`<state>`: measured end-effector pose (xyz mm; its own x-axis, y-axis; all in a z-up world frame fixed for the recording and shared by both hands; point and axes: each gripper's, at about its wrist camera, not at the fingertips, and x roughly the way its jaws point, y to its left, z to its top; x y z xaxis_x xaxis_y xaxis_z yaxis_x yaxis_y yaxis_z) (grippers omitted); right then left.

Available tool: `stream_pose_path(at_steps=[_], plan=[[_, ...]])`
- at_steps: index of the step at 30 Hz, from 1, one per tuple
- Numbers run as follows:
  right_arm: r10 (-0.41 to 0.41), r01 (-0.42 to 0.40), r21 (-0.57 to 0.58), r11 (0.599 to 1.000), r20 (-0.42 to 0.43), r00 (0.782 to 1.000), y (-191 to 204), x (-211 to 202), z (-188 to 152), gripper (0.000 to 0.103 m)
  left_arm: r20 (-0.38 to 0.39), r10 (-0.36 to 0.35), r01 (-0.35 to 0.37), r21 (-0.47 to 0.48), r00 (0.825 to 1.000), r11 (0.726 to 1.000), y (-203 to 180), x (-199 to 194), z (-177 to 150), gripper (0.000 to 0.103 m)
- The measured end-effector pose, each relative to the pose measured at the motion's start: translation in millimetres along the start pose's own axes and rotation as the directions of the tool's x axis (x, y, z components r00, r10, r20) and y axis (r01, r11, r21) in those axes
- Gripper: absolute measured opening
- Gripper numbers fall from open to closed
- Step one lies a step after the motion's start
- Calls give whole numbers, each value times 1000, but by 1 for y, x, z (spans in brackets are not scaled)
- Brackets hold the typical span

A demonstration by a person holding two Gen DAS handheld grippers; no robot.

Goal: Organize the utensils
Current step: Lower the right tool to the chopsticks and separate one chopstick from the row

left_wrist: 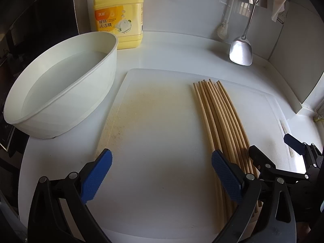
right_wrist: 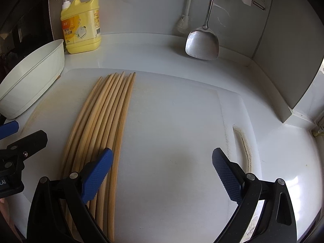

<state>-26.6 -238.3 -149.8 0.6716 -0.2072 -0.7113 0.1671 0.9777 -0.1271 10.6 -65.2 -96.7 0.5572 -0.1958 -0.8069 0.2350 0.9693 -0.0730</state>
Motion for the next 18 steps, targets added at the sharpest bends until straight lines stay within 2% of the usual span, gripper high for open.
stream_pose_path(at_steps=[12, 18], plan=[[-24, 24, -73, 997, 9, 1000, 3, 2, 1, 93, -16, 7, -8, -3, 1000, 1000, -3, 9, -2, 97], [-25, 26, -33, 999, 12, 1000, -16, 7, 2, 92, -12, 3, -3, 2, 1000, 1000, -10, 15, 1, 97]])
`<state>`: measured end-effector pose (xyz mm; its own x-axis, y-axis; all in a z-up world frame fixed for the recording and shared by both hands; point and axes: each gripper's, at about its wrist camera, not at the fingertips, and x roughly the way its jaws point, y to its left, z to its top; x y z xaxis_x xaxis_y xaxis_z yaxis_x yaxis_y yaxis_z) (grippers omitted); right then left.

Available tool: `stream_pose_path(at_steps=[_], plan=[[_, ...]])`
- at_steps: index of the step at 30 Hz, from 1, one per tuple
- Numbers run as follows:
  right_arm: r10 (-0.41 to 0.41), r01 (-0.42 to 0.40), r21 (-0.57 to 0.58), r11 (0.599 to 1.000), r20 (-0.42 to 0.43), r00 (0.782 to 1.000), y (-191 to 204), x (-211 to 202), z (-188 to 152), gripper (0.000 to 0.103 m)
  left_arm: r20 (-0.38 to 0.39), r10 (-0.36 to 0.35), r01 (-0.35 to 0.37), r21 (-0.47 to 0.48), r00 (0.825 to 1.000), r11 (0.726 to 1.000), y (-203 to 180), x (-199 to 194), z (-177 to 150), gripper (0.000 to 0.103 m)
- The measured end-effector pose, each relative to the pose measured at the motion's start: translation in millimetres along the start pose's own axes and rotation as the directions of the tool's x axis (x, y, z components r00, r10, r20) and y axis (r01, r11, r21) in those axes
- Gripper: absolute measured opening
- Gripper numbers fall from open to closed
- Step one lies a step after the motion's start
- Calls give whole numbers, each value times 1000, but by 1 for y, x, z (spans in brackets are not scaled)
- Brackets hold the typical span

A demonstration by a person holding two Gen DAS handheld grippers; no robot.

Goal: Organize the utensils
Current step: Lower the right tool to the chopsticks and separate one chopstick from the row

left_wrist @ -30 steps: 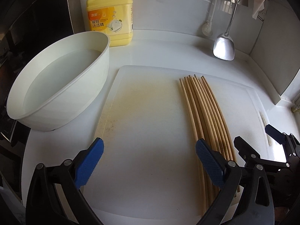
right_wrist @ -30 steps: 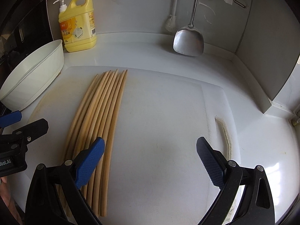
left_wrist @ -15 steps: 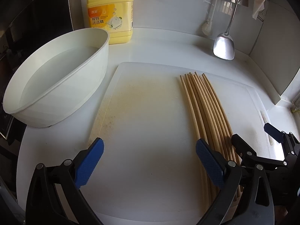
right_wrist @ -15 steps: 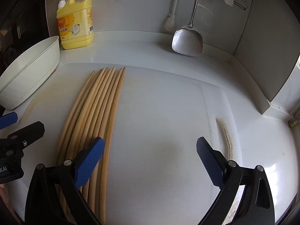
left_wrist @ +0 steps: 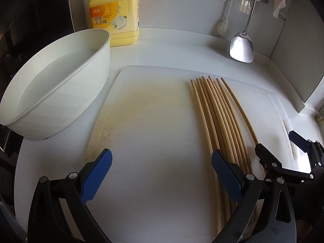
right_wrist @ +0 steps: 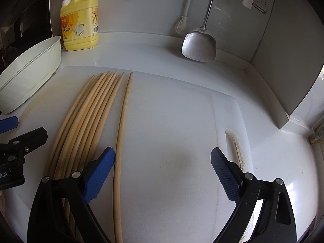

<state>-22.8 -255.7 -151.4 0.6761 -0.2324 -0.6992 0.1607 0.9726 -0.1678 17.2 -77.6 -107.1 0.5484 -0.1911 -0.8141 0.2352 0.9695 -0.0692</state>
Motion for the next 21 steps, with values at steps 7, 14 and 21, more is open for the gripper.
stream_pose_path(at_steps=[7, 14, 21], plan=[[0, 0, 23, 1000, 2, 1000, -10, 1, -3, 92, -21, 12, -11, 15, 1000, 1000, -11, 12, -1, 97], [6, -6, 32, 999, 4, 1000, -11, 0, -5, 92, -9, 2, -2, -1, 1000, 1000, -5, 11, -5, 98], [13, -13, 35, 999, 6, 1000, -11, 1, -4, 92, -6, 48, -48, 32, 999, 998, -16, 16, -4, 98]])
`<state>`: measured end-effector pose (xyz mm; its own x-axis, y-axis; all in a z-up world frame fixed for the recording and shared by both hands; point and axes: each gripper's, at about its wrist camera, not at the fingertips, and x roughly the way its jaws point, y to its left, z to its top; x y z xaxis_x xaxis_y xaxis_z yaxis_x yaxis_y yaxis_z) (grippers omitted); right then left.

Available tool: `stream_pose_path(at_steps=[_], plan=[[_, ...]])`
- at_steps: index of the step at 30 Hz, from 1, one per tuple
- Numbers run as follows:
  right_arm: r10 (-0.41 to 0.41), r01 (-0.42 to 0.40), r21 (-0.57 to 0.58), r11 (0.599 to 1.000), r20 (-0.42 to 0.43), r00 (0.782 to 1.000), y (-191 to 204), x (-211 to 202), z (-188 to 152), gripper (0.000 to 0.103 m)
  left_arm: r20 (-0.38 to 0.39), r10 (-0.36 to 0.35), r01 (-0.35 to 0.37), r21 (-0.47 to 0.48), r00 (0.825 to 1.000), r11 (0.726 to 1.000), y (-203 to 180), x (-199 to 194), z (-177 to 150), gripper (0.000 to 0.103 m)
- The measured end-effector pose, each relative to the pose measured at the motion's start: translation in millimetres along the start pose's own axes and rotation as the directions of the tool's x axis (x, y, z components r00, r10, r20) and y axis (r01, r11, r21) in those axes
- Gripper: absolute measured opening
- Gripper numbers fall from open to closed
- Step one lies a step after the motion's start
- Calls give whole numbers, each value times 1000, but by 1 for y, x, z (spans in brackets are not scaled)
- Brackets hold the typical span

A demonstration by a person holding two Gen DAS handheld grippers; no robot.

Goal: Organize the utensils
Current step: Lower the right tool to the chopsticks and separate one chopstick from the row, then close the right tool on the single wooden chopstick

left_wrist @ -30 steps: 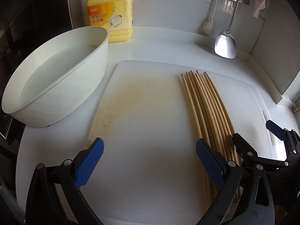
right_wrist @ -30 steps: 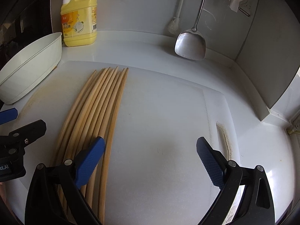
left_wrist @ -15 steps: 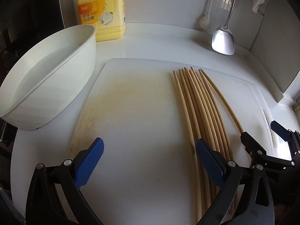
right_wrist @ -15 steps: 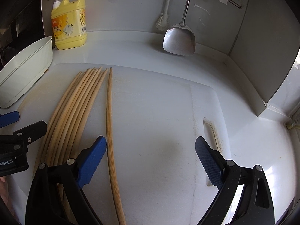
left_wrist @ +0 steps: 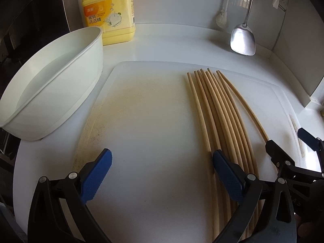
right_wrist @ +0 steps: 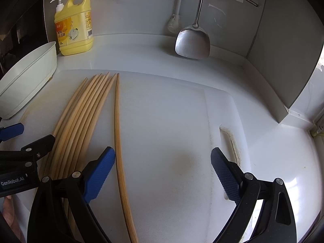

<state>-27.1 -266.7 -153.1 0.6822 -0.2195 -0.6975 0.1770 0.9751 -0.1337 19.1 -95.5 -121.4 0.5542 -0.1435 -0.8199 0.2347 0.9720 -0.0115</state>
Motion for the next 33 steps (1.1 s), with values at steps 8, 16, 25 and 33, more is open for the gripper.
stream_pose_path(at_steps=[8, 16, 25, 33], plan=[[-11, 14, -65, 998, 43, 999, 8, 2, 3, 86, 18, 15, -15, -28, 1000, 999, 3, 1, 2, 96], [65, -58, -117, 991, 55, 996, 23, 2, 7, 46, 39, -1, 1, -6, 999, 1000, -2, -4, 7, 56], [119, -109, -191, 976, 42, 992, 41, -3, 2, 6, 52, -40, 38, 42, 998, 998, -13, -8, 4, 9], [153, -151, -73, 986, 28, 988, 30, -7, 2, 6, 13, -111, 111, 11, 994, 994, -3, -11, 4, 7]])
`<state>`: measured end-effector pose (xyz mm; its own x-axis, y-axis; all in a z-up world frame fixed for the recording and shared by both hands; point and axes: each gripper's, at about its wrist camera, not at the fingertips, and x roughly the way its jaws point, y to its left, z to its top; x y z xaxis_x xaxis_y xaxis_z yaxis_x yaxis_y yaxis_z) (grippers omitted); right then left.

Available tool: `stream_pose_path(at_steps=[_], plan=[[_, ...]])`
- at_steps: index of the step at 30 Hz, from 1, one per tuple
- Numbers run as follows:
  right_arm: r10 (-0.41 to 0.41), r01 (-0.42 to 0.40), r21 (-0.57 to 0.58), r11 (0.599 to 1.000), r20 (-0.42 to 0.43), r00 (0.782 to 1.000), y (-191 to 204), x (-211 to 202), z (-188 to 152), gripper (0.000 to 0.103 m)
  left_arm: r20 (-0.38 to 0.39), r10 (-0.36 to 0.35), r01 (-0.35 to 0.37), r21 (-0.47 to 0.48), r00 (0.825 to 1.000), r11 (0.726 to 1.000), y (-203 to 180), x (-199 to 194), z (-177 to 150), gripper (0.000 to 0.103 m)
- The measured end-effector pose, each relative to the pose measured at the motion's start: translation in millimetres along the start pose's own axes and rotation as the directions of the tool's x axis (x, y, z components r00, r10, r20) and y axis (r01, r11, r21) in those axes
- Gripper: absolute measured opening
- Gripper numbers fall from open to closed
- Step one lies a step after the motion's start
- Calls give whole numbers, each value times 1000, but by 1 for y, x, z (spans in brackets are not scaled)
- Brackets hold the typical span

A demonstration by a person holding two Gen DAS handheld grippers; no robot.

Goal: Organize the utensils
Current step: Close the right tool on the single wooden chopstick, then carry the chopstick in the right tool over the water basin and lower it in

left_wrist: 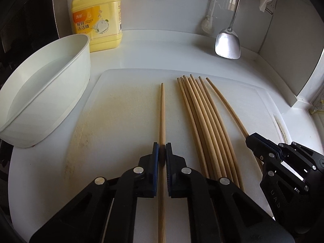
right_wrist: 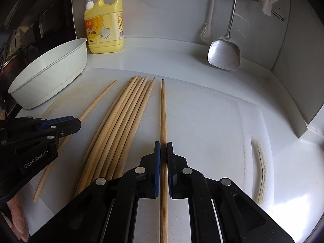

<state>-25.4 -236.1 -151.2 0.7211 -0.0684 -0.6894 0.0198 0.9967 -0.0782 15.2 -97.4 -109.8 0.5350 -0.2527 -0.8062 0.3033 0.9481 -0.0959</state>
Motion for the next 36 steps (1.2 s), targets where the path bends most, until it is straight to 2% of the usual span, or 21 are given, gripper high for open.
stream_pose_path(at_steps=[6, 12, 16, 21, 27, 32, 36], plan=[[22, -22, 57, 998, 6, 1000, -8, -17, 7, 6, -4, -19, 19, -18, 1000, 1000, 4, -21, 7, 7], [58, -60, 49, 997, 40, 998, 1, -46, 33, 6, 23, 1, 0, -39, 1000, 999, 19, -67, 30, 7], [109, -111, 23, 994, 72, 991, 25, -65, 61, 6, 60, 35, -30, -76, 998, 997, 48, -102, 48, 7], [185, -185, -12, 983, 116, 976, 77, -72, 105, 6, 110, 100, -86, -126, 989, 988, 110, -134, 69, 7], [248, -248, -13, 969, 137, 959, 157, -47, 160, 6, 125, 140, -122, -144, 982, 982, 196, -135, 95, 7], [263, -265, 10, 964, 95, 960, 219, -4, 191, 6, 105, 123, -110, -126, 987, 986, 254, -113, 114, 7], [257, -259, 48, 965, 35, 966, 250, 35, 201, 6, 64, 98, -91, -106, 993, 990, 280, -82, 121, 7]])
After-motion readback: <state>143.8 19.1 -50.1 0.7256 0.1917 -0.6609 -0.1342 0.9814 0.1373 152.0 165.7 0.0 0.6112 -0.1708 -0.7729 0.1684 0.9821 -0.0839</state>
